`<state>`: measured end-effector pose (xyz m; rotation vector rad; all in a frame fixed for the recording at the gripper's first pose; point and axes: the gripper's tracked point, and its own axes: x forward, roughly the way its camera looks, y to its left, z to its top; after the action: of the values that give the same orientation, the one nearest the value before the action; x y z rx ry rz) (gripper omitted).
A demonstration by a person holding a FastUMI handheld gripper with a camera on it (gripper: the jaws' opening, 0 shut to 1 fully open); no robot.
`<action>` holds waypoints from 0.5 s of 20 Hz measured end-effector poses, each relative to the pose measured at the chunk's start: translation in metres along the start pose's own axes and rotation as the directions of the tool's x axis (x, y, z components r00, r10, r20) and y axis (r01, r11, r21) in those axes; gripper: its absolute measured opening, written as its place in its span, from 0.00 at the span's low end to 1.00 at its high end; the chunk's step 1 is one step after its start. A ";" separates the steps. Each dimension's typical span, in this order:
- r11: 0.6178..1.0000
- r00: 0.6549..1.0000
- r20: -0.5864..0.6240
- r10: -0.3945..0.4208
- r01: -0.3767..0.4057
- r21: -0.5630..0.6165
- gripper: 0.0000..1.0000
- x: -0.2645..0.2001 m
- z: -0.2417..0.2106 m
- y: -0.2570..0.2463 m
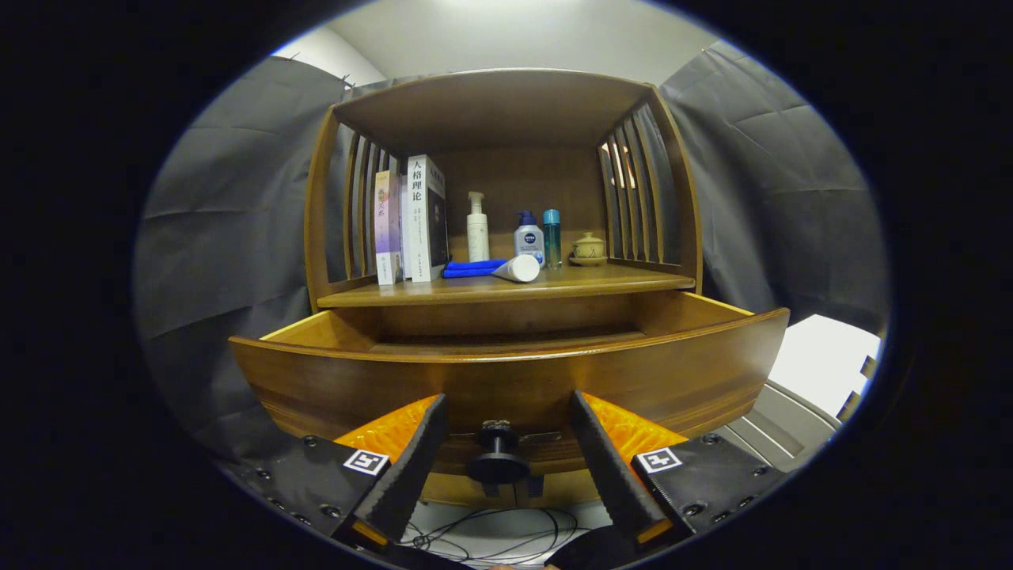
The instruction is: Pull open the drawer, take out the items inside it, and place them on the countertop above the cabinet.
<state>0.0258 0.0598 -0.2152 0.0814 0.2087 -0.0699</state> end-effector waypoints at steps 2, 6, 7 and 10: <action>1.000 1.000 0.001 -0.008 0.008 0.014 0.98 0.010 0.002 0.003; 0.999 1.000 0.014 -0.019 0.018 0.029 0.98 0.027 0.007 0.008; 0.999 1.000 0.014 -0.020 0.020 0.029 0.98 0.030 0.007 0.008; 0.999 1.000 0.012 -0.022 0.022 0.035 0.98 0.041 0.009 0.009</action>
<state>0.0687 0.0653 -0.2141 0.1131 0.1957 -0.0956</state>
